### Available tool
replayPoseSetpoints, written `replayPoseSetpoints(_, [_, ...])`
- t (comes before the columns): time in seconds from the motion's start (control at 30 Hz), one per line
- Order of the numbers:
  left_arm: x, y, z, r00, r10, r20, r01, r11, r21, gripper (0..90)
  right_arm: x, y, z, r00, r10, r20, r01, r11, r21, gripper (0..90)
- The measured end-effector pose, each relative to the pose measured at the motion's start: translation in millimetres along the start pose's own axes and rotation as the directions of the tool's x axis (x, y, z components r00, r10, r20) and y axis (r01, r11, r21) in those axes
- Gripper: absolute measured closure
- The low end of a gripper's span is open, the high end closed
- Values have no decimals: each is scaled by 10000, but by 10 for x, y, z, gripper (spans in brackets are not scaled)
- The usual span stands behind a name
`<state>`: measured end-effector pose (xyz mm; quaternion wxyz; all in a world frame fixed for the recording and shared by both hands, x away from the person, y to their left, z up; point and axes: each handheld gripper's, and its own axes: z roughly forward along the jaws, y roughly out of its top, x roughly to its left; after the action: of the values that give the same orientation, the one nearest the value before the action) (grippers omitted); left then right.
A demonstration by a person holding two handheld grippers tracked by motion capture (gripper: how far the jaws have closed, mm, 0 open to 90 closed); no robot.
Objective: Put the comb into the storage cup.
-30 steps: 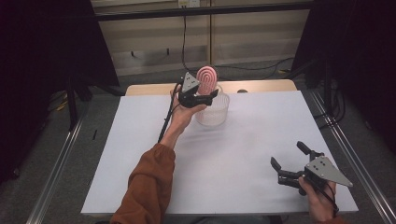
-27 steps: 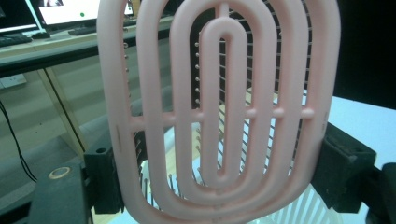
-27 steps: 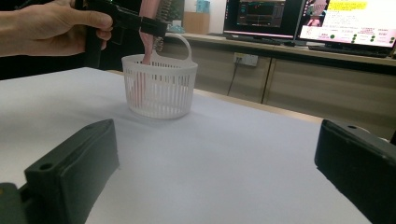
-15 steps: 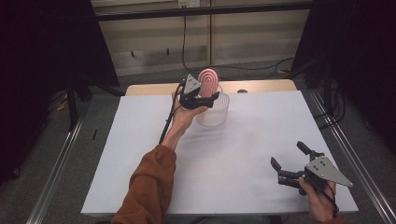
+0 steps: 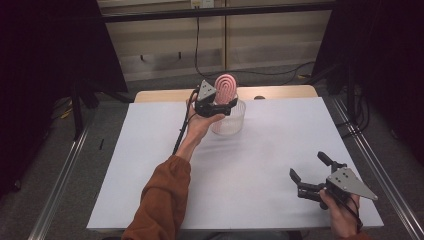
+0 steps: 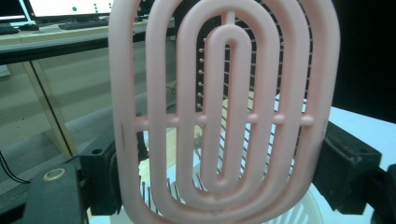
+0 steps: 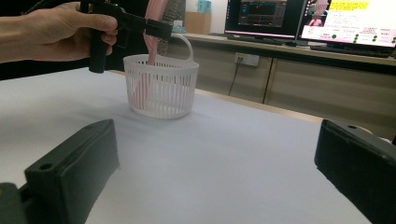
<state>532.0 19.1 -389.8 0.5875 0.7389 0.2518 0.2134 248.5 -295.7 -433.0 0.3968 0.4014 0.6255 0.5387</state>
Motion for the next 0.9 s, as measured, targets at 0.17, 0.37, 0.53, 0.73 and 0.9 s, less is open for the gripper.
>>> replayPoseSetpoints(0.17, [-40,-5,30,9999,-93,48,93,9999,-82,171,0,-1,3,10000,11,20,-11,10000,16,0])
replayPoseSetpoints(0.37, [-81,-20,66,9996,-235,165,237,9997,-102,156,-2,-1,1,10000,10,18,-10,10000,14,0])
replayPoseSetpoints(0.53, [-145,-29,106,9995,-63,324,61,10000,66,150,-2,-1,2,10000,0,10,0,10000,10,0])
replayPoseSetpoints(0.73, [-168,-38,133,9994,-239,257,235,9996,147,150,0,0,-1,10000,-4,-7,4,10000,7,0])
replayPoseSetpoints(0.9, [-210,-32,158,9992,-234,332,220,9989,418,143,2,2,-2,10000,-10,-49,10,10000,0,0])
